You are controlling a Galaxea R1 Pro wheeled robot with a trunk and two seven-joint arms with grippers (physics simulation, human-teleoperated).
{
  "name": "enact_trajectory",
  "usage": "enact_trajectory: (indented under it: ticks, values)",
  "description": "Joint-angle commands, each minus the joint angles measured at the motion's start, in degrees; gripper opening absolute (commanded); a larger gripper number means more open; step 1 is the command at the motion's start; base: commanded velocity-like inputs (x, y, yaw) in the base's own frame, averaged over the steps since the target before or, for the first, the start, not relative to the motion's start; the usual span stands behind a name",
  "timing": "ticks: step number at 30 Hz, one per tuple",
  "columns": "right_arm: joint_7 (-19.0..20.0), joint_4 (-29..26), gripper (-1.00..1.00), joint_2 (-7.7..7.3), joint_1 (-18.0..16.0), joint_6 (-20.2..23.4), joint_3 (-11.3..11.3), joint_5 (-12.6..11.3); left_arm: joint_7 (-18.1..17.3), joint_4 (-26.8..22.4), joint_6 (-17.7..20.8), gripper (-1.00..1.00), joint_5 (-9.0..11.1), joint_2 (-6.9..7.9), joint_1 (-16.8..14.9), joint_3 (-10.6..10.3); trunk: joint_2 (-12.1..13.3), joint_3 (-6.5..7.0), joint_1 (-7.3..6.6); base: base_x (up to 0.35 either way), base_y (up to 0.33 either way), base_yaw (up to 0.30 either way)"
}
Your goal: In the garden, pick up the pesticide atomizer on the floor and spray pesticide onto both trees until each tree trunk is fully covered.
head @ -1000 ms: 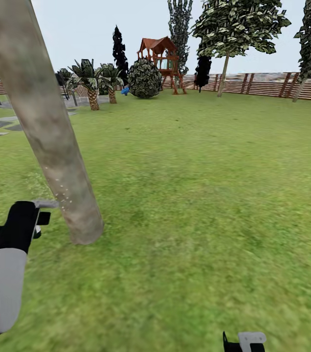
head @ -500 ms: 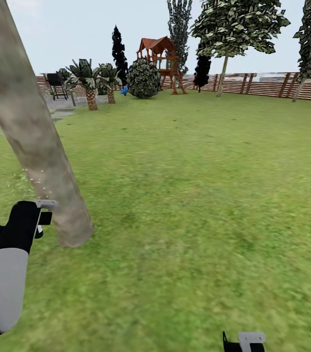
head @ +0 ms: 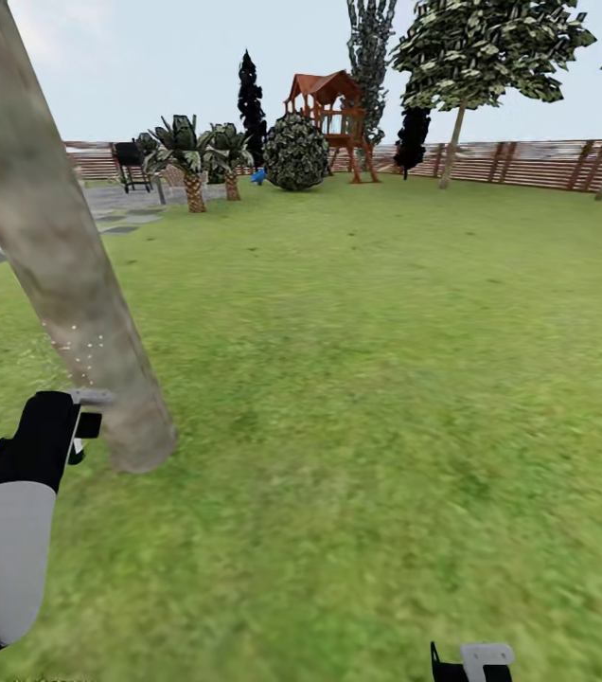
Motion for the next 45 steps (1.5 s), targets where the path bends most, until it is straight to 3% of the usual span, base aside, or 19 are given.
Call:
enact_trajectory:
  ticks: [1,5,9,18,22,24,28,31,35,38,39,42,45]
  values:
    - [-0.02,0.0,1.0,0.0,0.0,0.0,0.0,0.0,-0.02,0.07,-0.1,-1.0,-0.12,0.02,0.13,-0.01,0.0,0.0,0.0,0.206,-0.219,0.276]
    - [0.01,-0.01,1.0,0.0,0.0,0.0,0.0,0.01,-0.11,1.12,-0.47,-1.0,-0.11,0.03,1.17,0.67,0.0,0.0,0.0,0.222,-0.208,0.248]
    - [0.0,-0.01,1.0,0.0,0.0,0.0,0.0,0.01,-0.06,1.38,-0.5,-1.0,-0.11,-1.15,1.51,0.76,0.0,0.0,0.0,0.234,-0.198,0.033]
    - [-0.01,0.01,1.0,0.0,0.0,0.0,0.0,0.01,-0.06,1.46,-0.58,-1.0,-0.38,-0.97,2.64,0.81,0.0,0.0,0.0,0.277,-0.119,0.06]
    - [0.0,0.01,1.0,0.0,0.0,0.0,0.0,0.01,-0.17,1.46,-2.14,-1.0,-0.37,-0.6,7.52,3.73,0.0,0.0,0.0,0.115,-0.002,0.268]
    - [0.0,0.02,1.0,0.0,0.0,0.0,0.0,0.01,0.03,1.46,-5.2,-1.0,-0.3,-0.86,9.0,4.7,0.0,0.0,0.0,0.014,0.0,0.275]
    - [0.02,0.03,1.0,0.0,0.0,0.0,0.0,-0.01,0.34,1.23,-6.43,-1.0,-0.17,-1.53,9.39,4.55,0.0,0.0,0.0,0.093,0.0,0.124]
    - [-0.02,0.07,1.0,-0.07,0.0,0.0,0.0,0.01,0.58,0.78,-6.52,-1.0,-0.2,-3.08,9.35,4.6,0.0,0.0,0.0,0.319,0.0,0.006]
    - [0.02,0.08,1.0,-0.09,0.0,0.0,0.0,0.01,0.66,1.39,-6.64,-1.0,-0.45,-2.62,9.54,5.06,0.0,0.0,0.0,0.337,0.0,0.0]
    - [0.02,0.08,1.0,-0.09,0.0,0.0,0.0,0.01,0.49,0.97,-7.05,-1.0,-0.51,-1.27,12.45,8.48,0.0,0.0,0.0,0.338,0.0,0.0]
    - [0.02,0.08,1.0,-0.09,0.0,0.0,0.0,0.01,0.41,0.68,-8.16,-1.0,-0.37,-0.96,14.25,9.87,0.0,0.0,0.0,0.315,0.0,0.0]
    - [0.02,0.08,1.0,-0.02,0.0,0.0,0.0,0.01,0.49,3.03,-18.96,-1.0,-0.25,-1.3,15.81,10.59,0.0,0.0,0.0,0.304,0.0,0.017]
    - [0.02,0.08,1.0,0.02,0.0,0.0,0.0,0.01,0.66,7.23,-21.7,-1.0,-0.27,-1.81,16.0,10.39,0.0,0.0,0.0,0.123,0.0,0.196]
